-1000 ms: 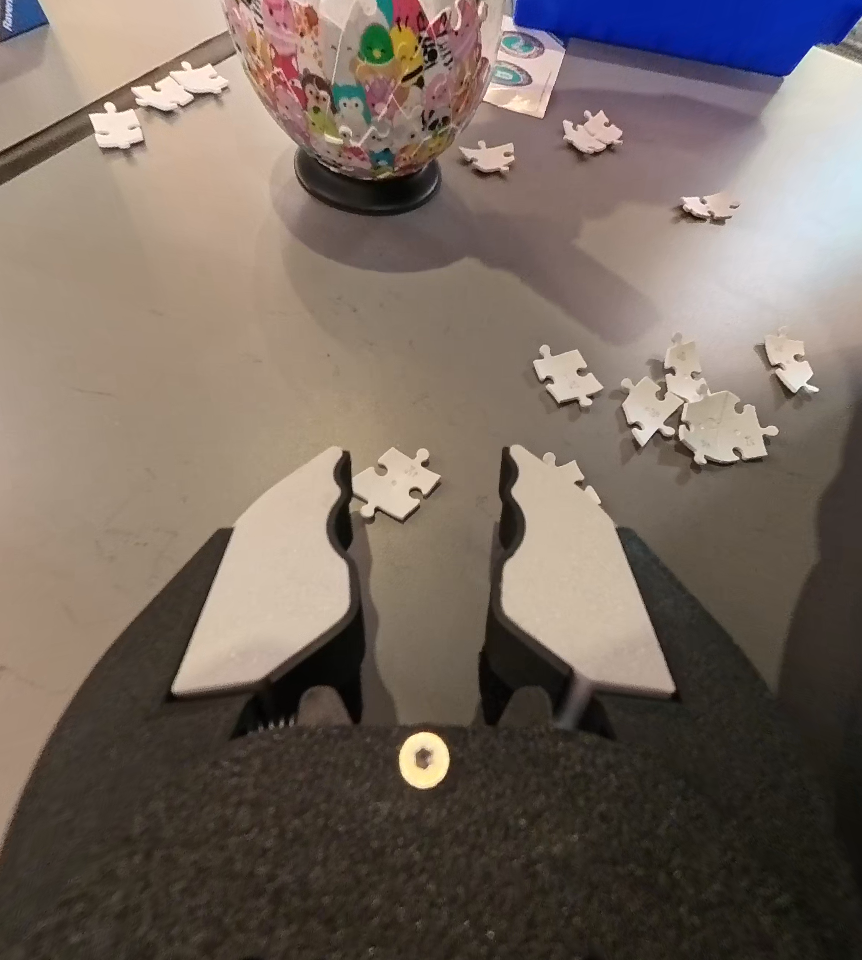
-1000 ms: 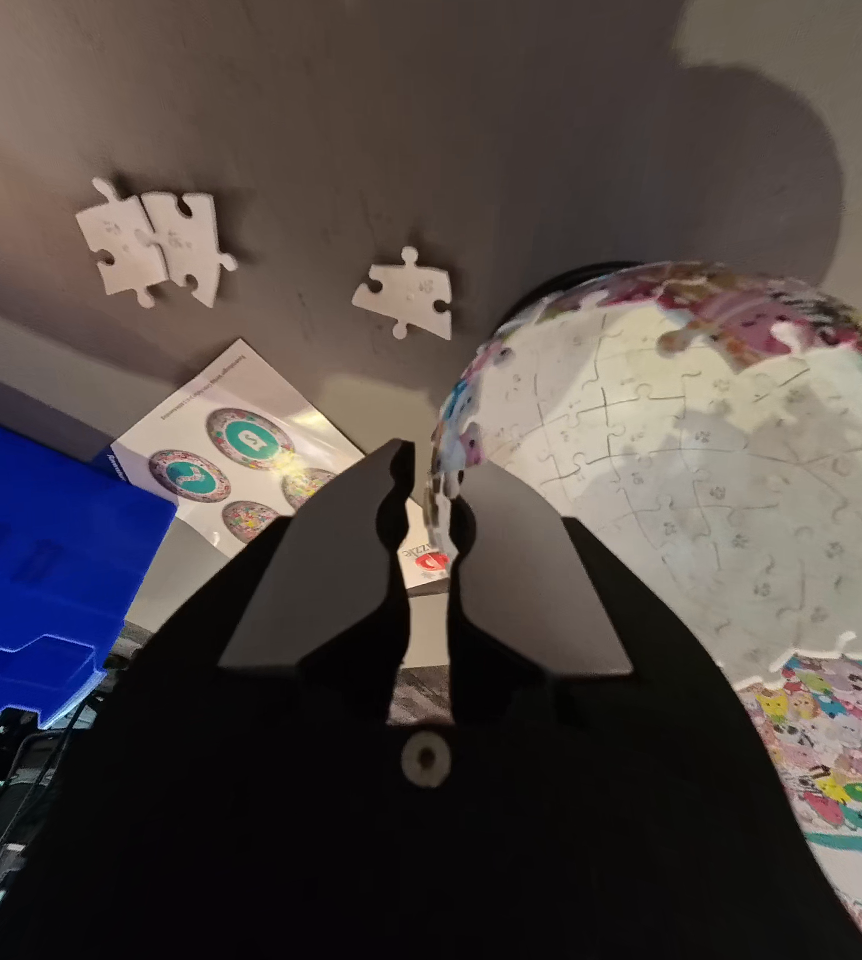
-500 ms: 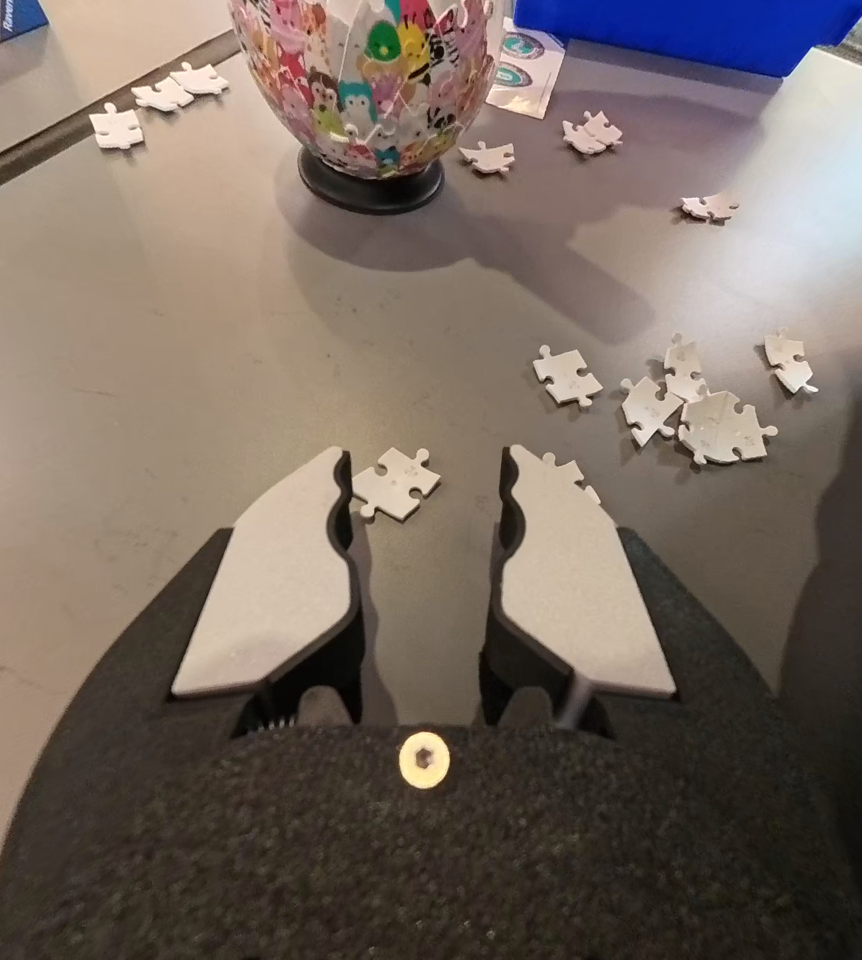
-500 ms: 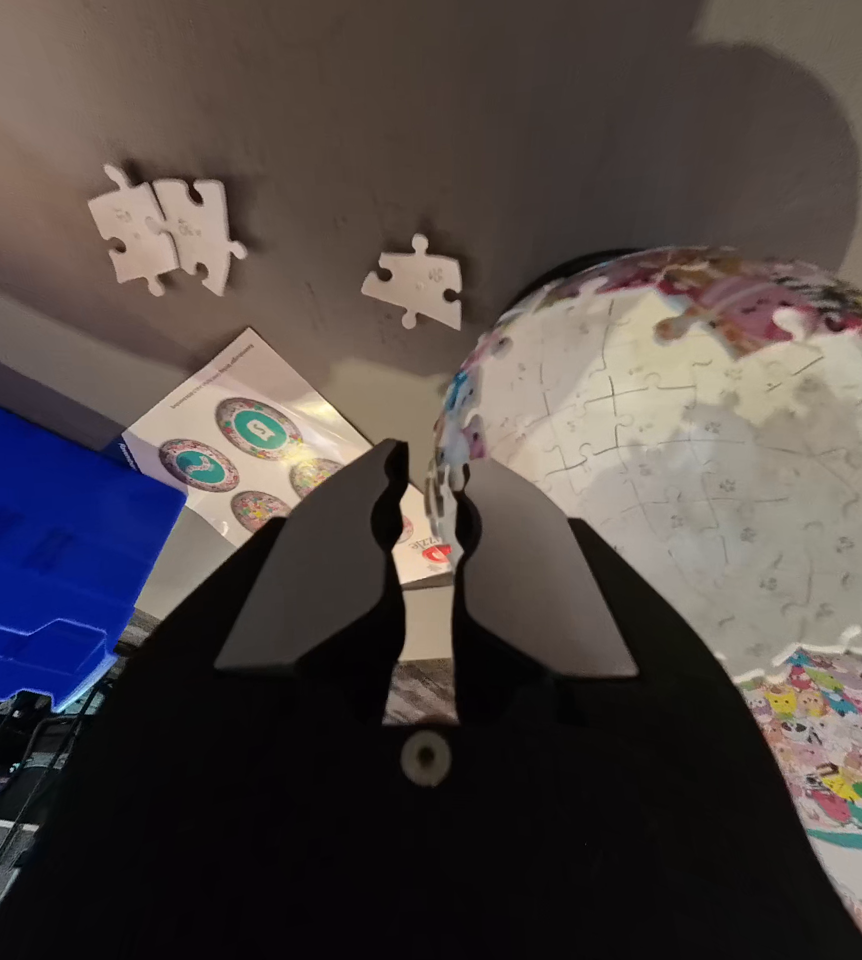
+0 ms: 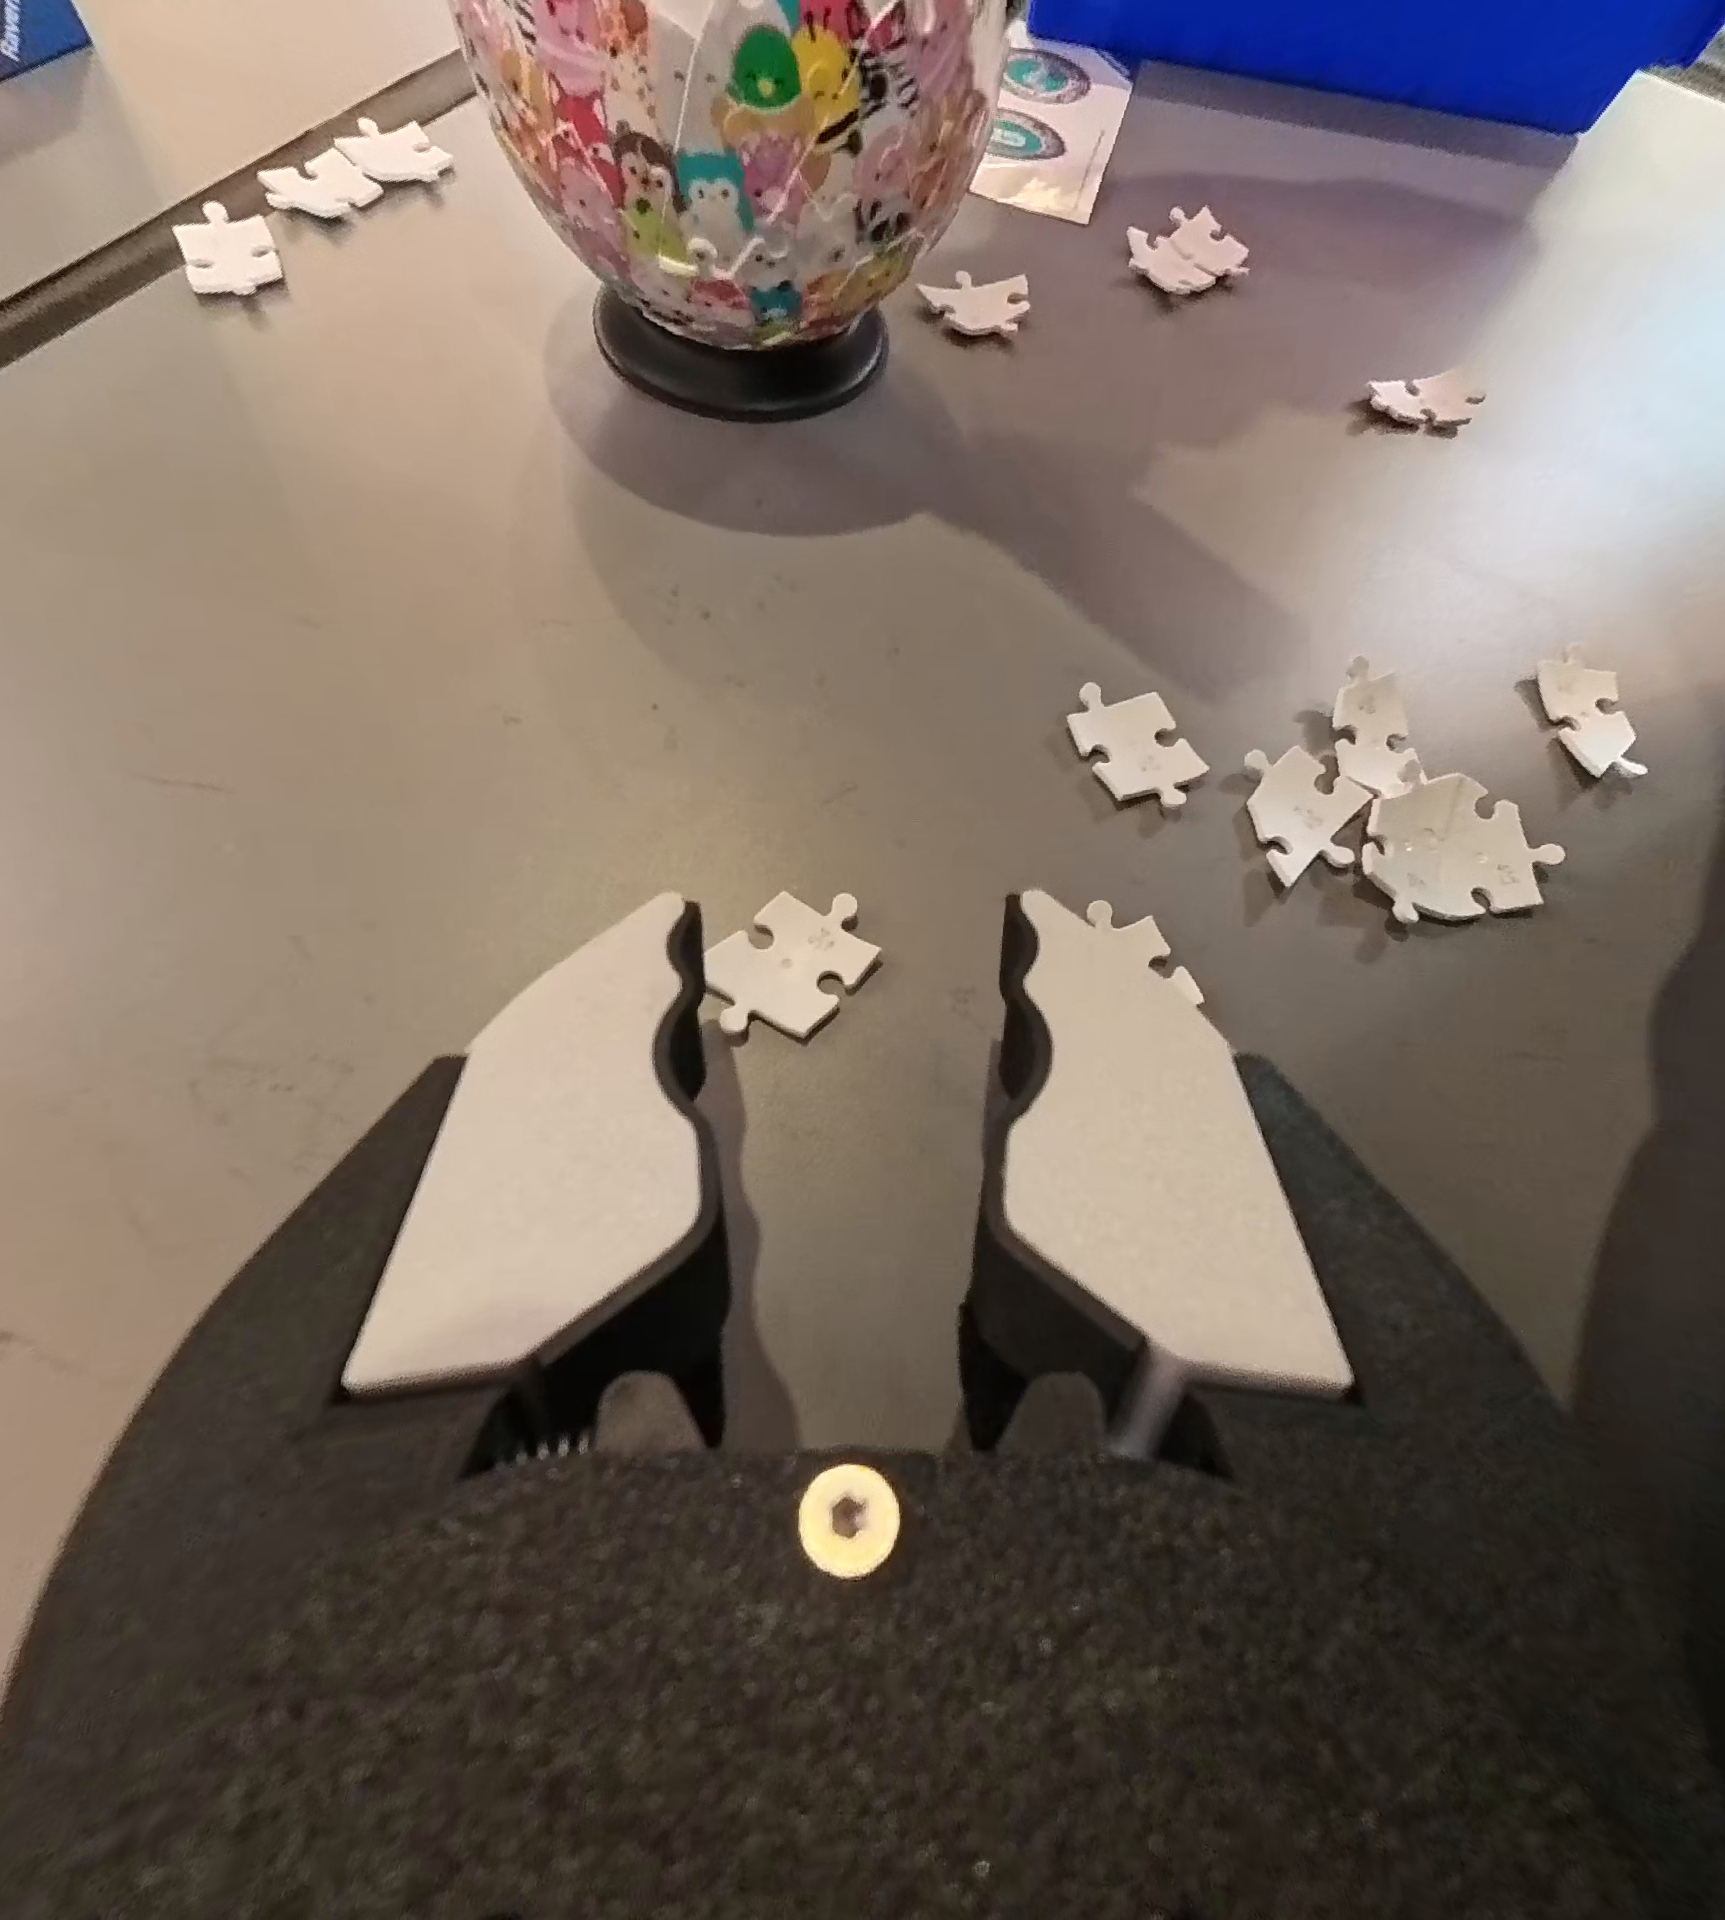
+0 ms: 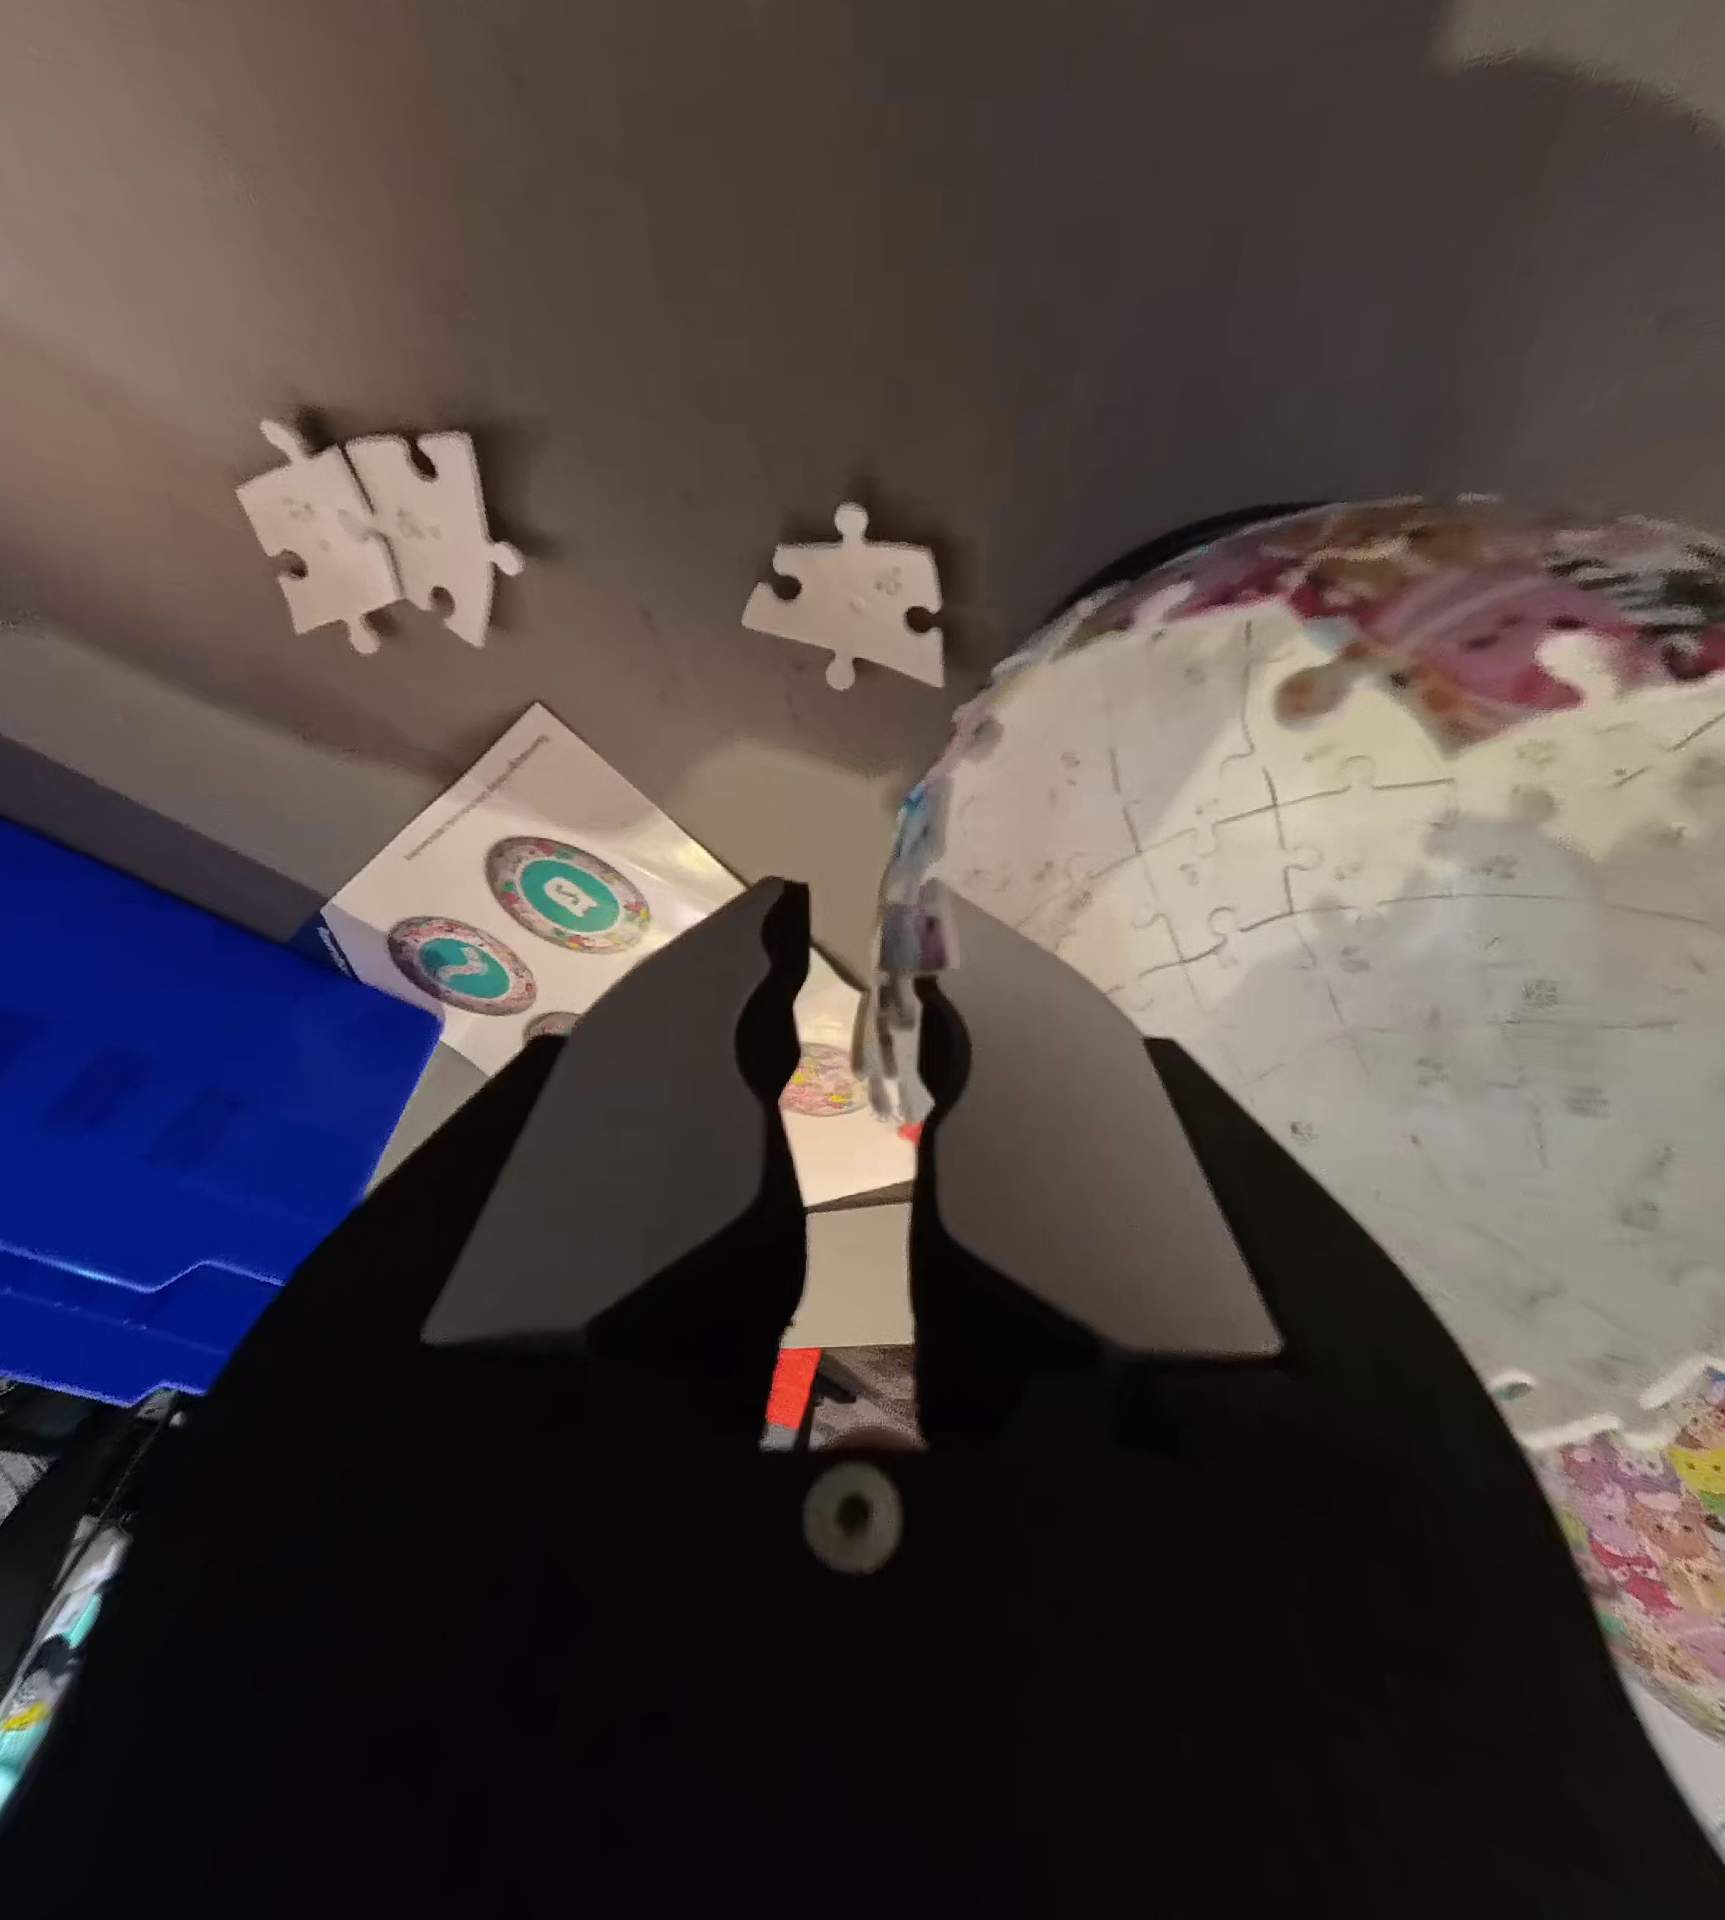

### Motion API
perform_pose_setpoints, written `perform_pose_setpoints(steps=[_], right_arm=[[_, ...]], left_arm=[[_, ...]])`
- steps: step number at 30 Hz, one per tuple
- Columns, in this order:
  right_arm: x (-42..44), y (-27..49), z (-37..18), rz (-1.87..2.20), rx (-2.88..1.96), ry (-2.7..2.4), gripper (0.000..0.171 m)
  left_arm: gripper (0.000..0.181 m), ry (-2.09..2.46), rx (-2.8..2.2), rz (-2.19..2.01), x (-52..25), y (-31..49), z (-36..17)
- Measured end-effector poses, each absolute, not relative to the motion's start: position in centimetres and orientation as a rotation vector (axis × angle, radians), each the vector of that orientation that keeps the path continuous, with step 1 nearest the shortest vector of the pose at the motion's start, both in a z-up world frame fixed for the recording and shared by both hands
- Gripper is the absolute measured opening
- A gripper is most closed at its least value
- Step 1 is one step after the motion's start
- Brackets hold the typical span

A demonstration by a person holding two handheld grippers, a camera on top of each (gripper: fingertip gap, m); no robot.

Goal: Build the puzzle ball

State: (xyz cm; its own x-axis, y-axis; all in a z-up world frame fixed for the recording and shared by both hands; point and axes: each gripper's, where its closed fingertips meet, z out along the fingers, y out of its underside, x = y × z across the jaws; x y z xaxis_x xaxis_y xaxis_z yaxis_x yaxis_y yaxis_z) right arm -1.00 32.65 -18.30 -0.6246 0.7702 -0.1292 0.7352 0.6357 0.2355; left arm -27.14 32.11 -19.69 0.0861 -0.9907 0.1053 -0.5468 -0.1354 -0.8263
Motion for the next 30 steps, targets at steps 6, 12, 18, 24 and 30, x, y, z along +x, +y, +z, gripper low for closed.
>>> perform_pose_setpoints(steps=[6,12,18,24,30], right_arm=[[-1.1,33.7,-16.6,0.301,1.392,2.618,0.028],[-0.1,35.8,-10.5,0.671,2.205,2.404,0.041],[1.4,34.1,-10.0,0.565,3.493,0.668,0.035],[-2.2,32.1,-12.6,-0.123,3.471,-0.329,0.048],[-1.6,32.1,-13.9,-0.043,3.222,-0.551,0.036]], left_arm=[[0.054,1.514,-1.756,-0.939,-27.2,32.2,-19.6],[0.054,1.502,-1.760,-0.957,-27.2,32.2,-19.5],[0.055,1.504,-1.768,-0.955,-27.2,32.3,-19.6],[0.054,1.477,-1.788,-0.991,-27.2,32.5,-19.4],[0.054,1.456,-1.772,-0.996,-27.2,32.6,-19.1]])
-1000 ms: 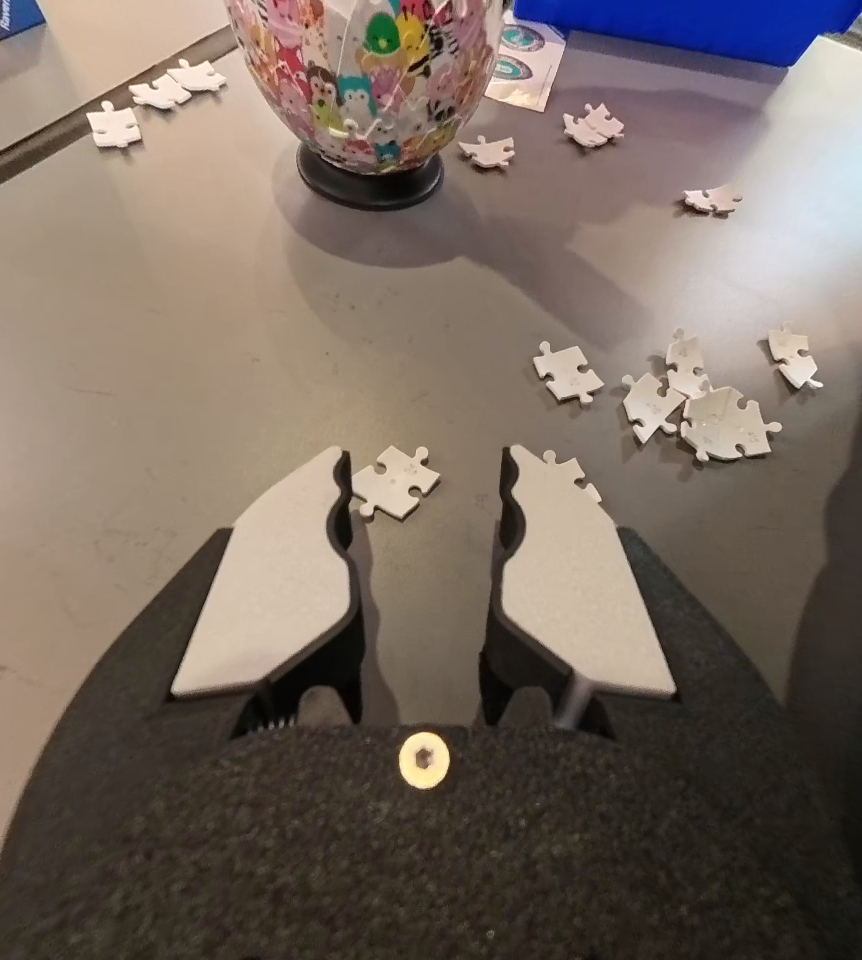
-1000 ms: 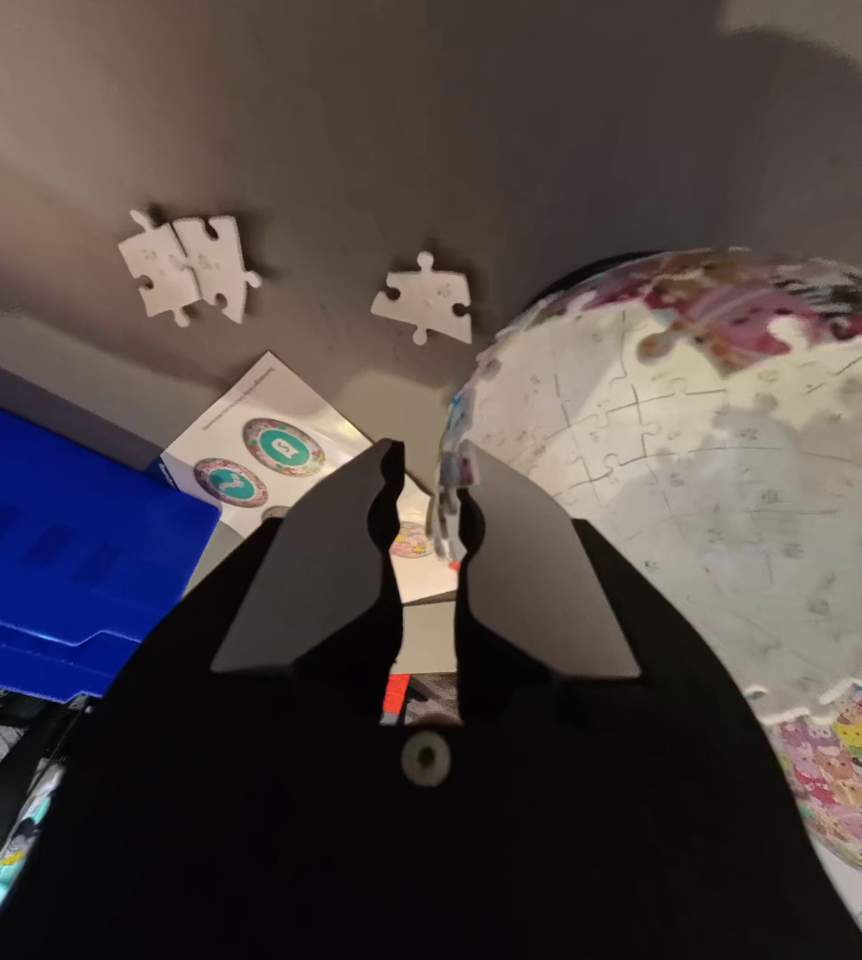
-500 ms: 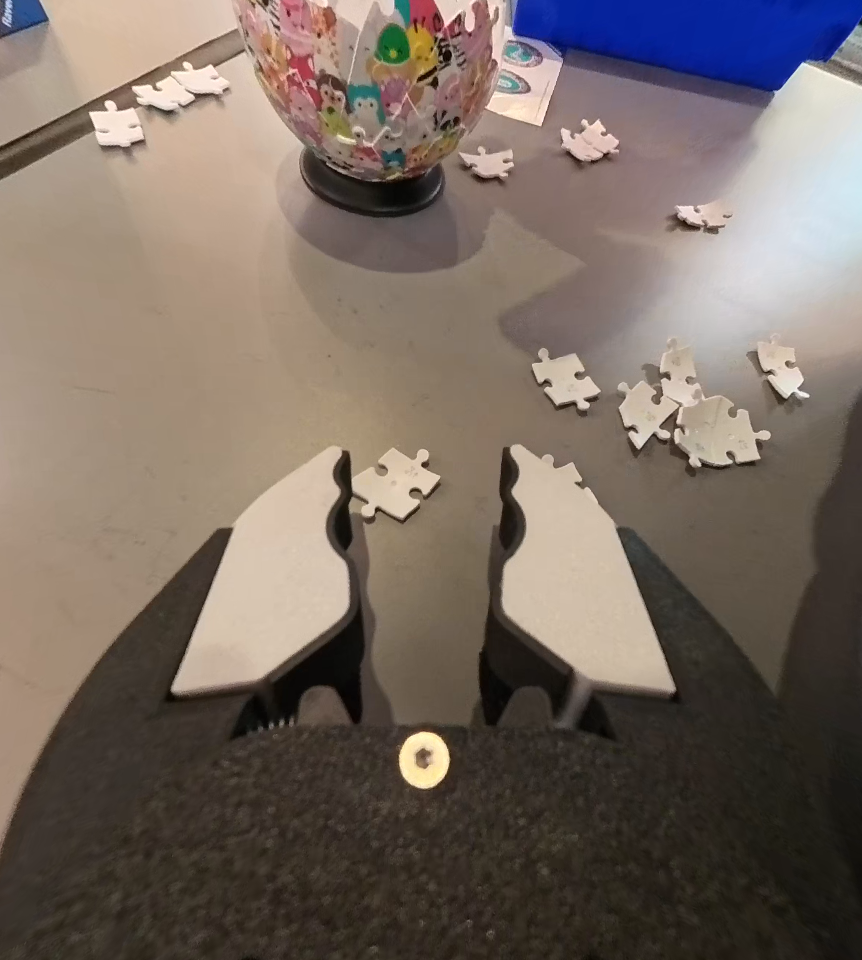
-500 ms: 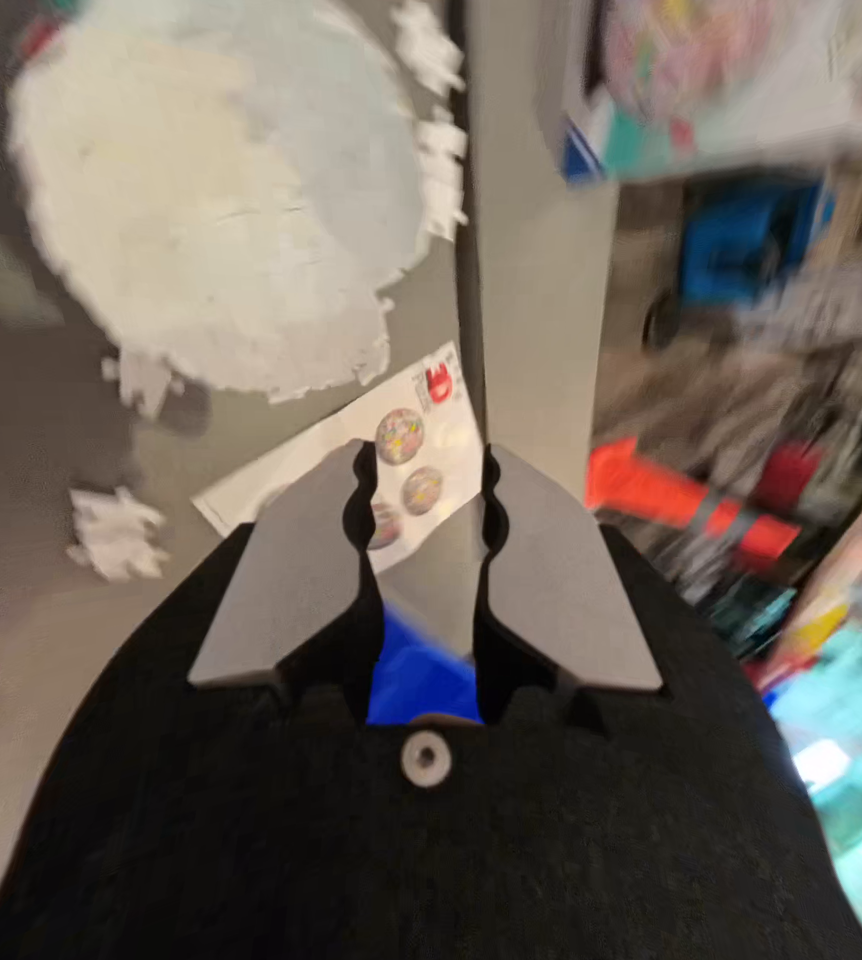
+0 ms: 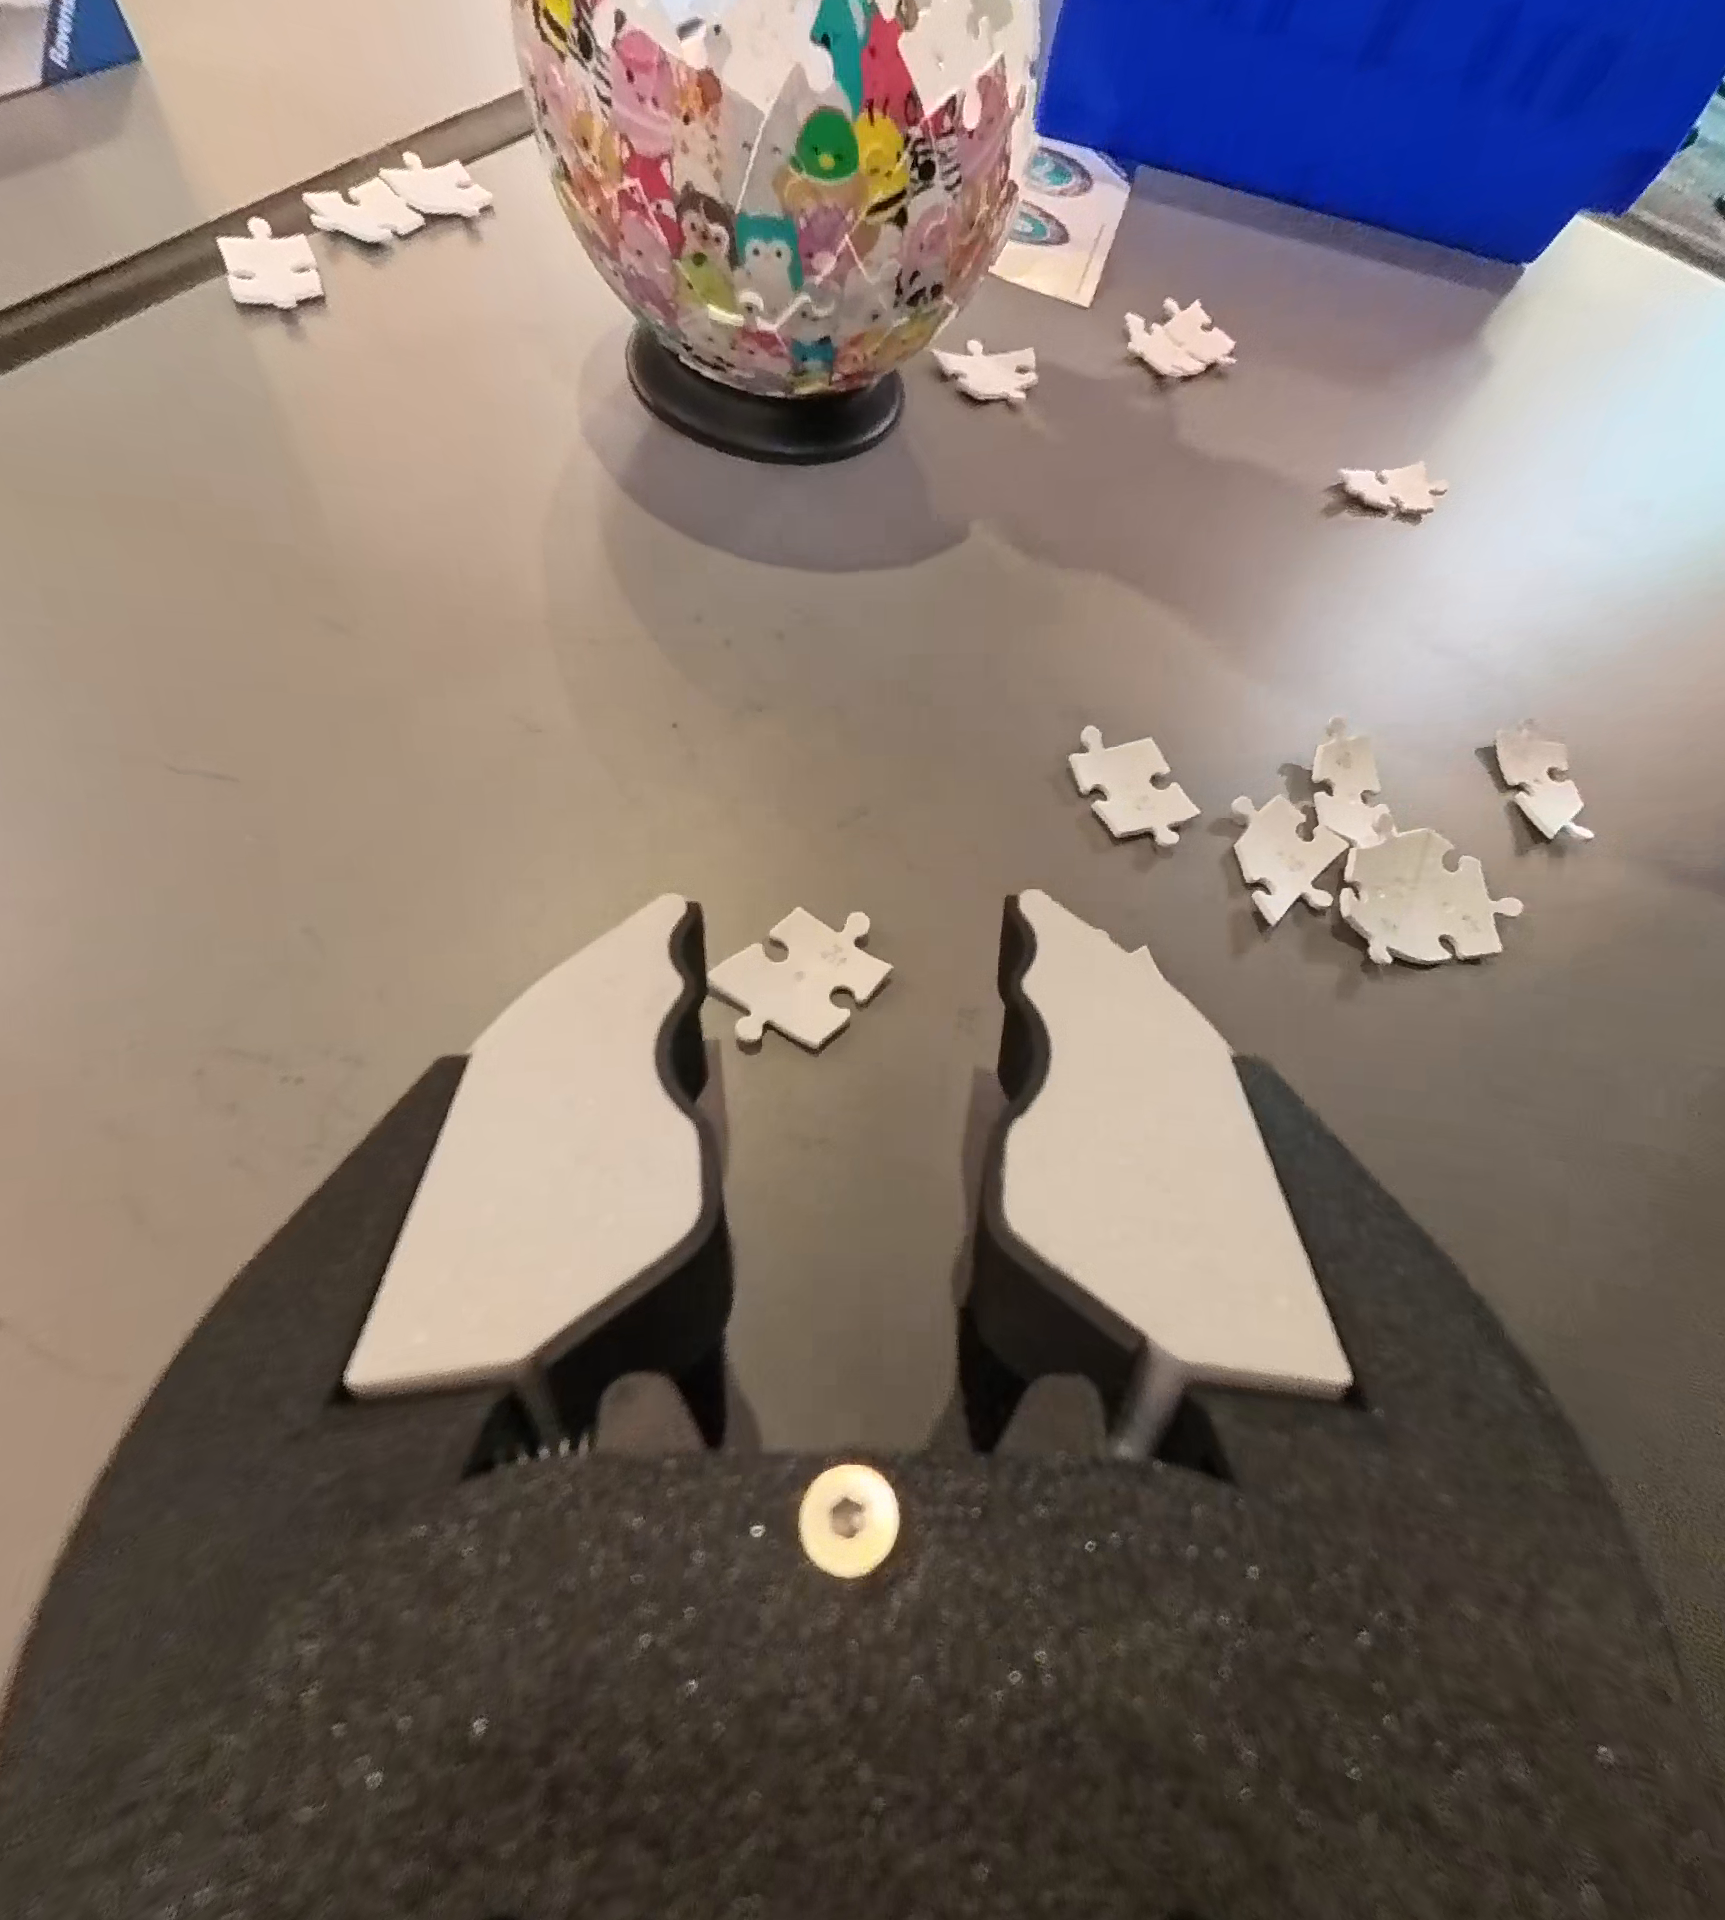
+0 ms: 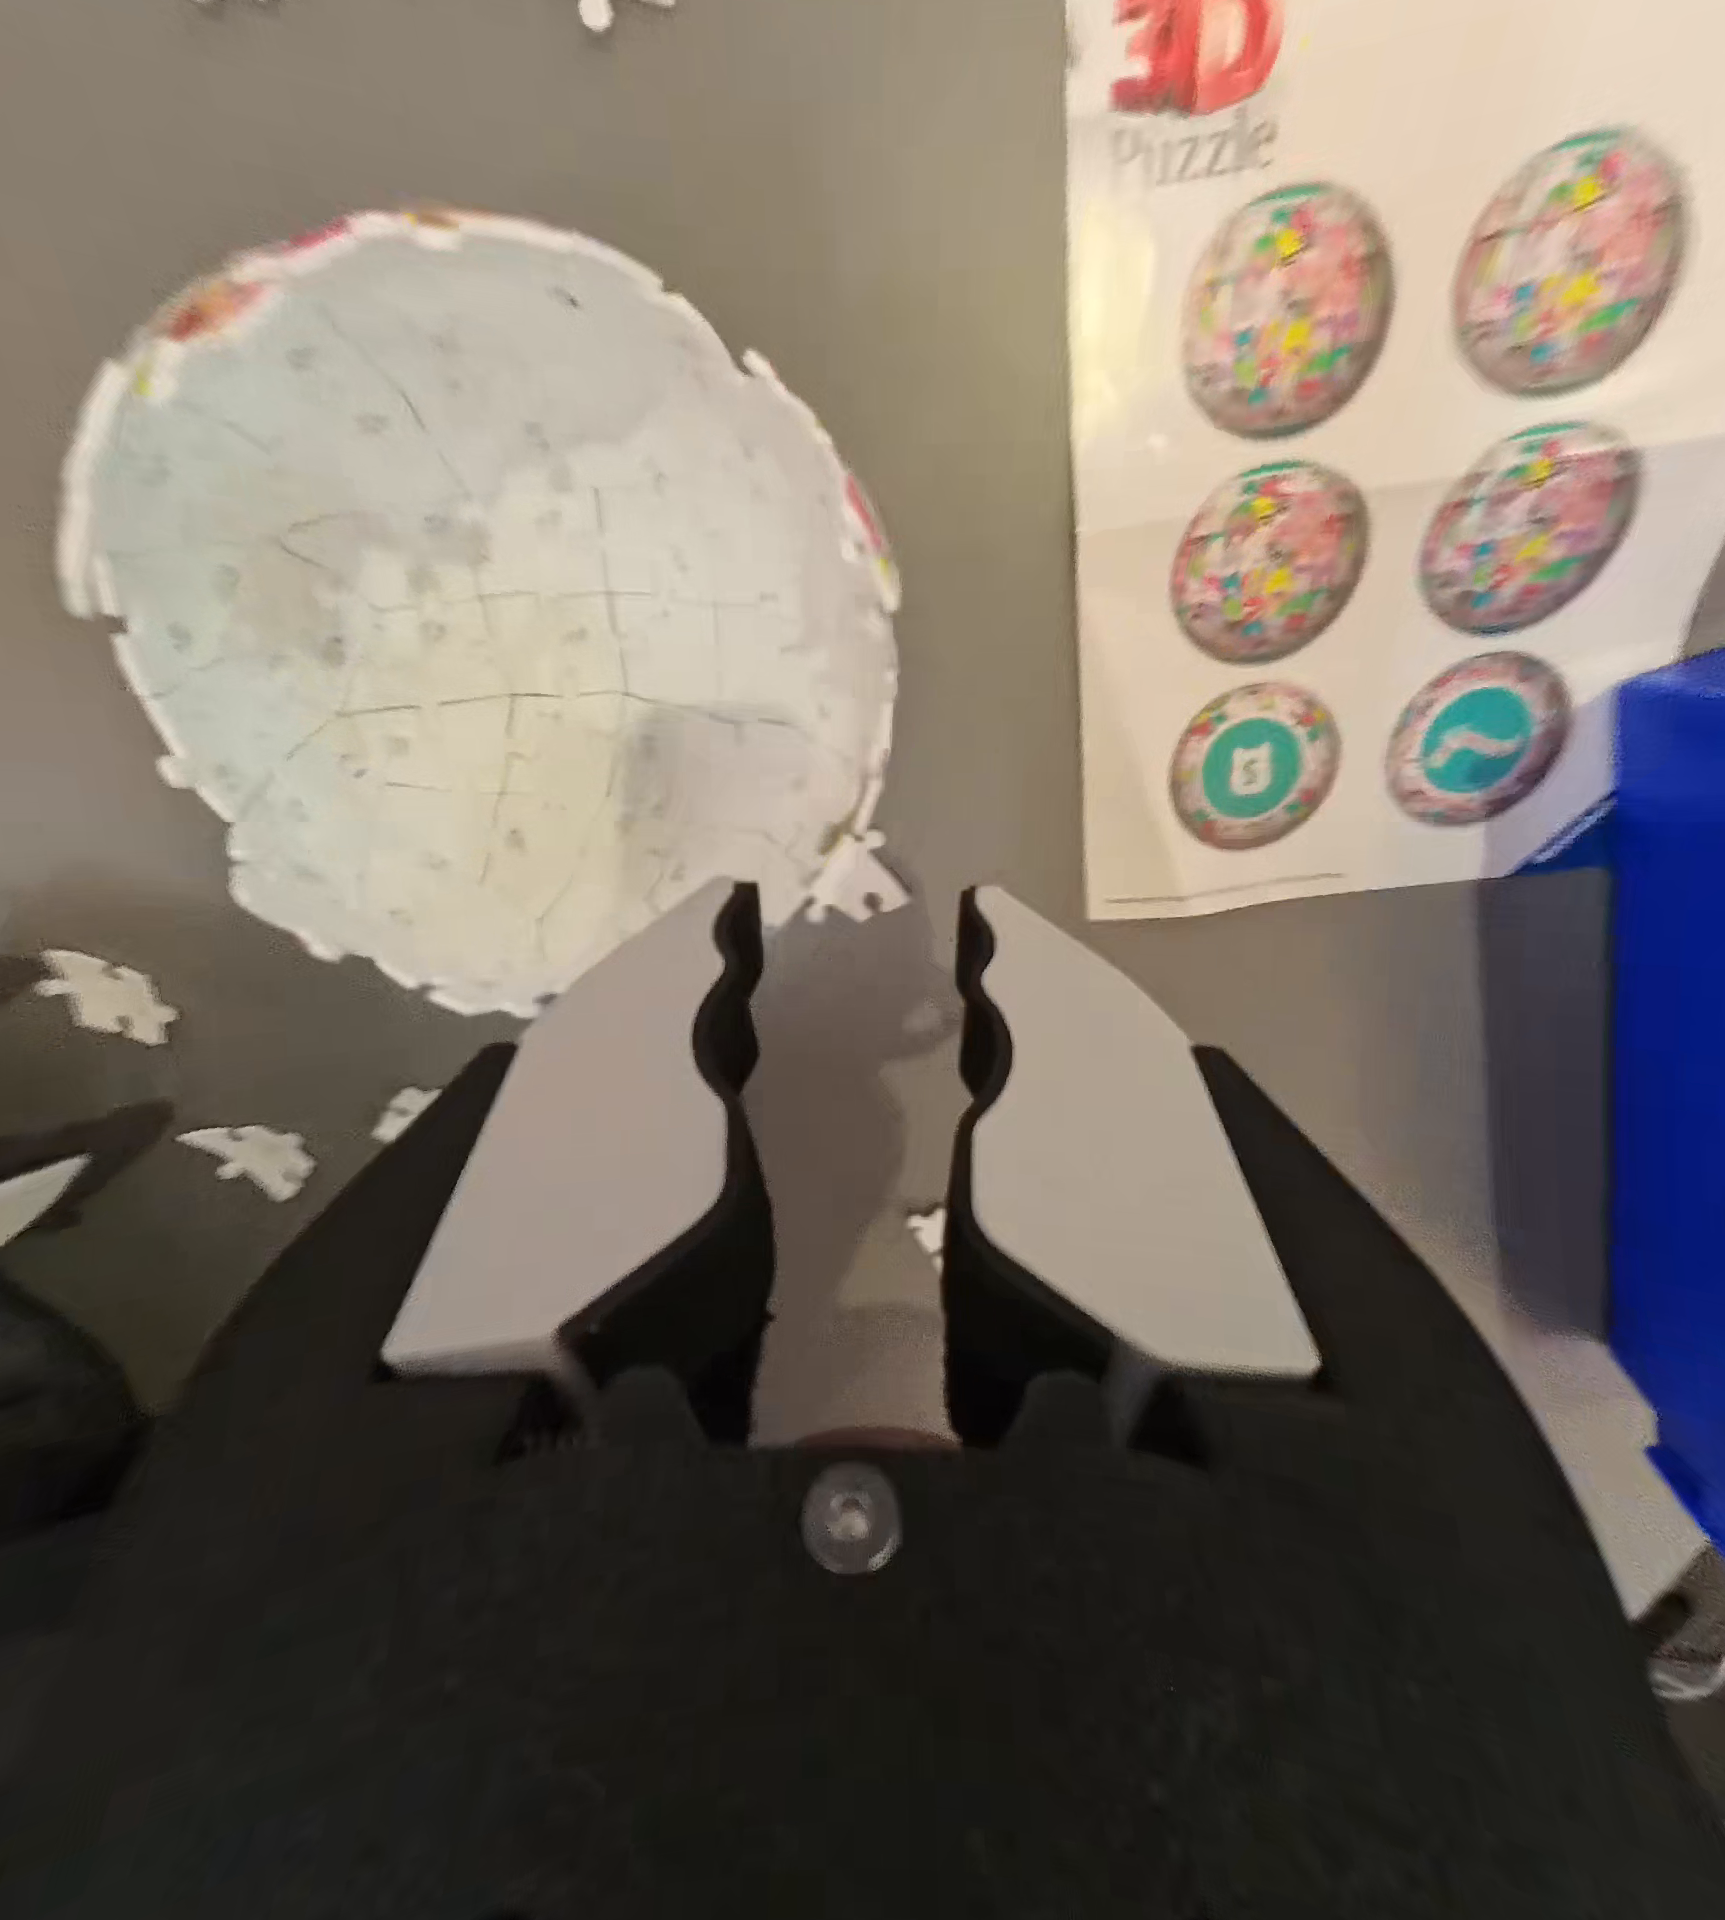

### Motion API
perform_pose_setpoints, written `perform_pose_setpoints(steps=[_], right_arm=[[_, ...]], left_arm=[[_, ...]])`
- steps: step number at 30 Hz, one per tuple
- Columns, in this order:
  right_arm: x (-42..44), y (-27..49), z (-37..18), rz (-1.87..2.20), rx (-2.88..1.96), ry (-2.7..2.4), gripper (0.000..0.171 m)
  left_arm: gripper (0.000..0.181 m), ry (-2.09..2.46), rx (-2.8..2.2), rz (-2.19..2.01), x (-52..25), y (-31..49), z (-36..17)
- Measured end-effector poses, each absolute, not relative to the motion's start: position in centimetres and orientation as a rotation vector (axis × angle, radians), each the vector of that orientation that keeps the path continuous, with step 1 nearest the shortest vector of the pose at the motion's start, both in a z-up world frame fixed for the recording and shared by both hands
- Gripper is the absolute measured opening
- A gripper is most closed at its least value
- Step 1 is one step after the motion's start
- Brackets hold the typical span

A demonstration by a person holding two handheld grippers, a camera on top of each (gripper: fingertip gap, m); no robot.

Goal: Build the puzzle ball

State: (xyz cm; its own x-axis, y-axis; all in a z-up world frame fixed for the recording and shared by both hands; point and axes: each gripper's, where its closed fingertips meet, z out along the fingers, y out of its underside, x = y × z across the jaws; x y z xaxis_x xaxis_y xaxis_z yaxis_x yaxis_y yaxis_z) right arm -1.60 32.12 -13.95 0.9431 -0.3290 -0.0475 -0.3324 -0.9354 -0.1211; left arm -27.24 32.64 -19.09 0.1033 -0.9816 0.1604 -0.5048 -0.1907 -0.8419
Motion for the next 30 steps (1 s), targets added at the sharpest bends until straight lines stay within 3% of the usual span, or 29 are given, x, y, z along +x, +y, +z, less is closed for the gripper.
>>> perform_pose_setpoints(steps=[7,18,30], right_arm=[[-2.8,32.9,-13.3,0.088,-3.045,0.632,0.038],[-2.4,32.7,-16.9,-0.044,-3.162,0.758,0.044],[-2.1,32.1,-18.1,-0.022,-3.182,0.830,0.030]], left_arm=[[0.054,1.525,-1.754,-0.867,-27.0,32.2,-20.0],[0.054,1.500,-1.785,-0.888,-27.1,32.5,-20.0],[0.054,1.513,-1.797,-0.881,-27.0,32.4,-20.2]])
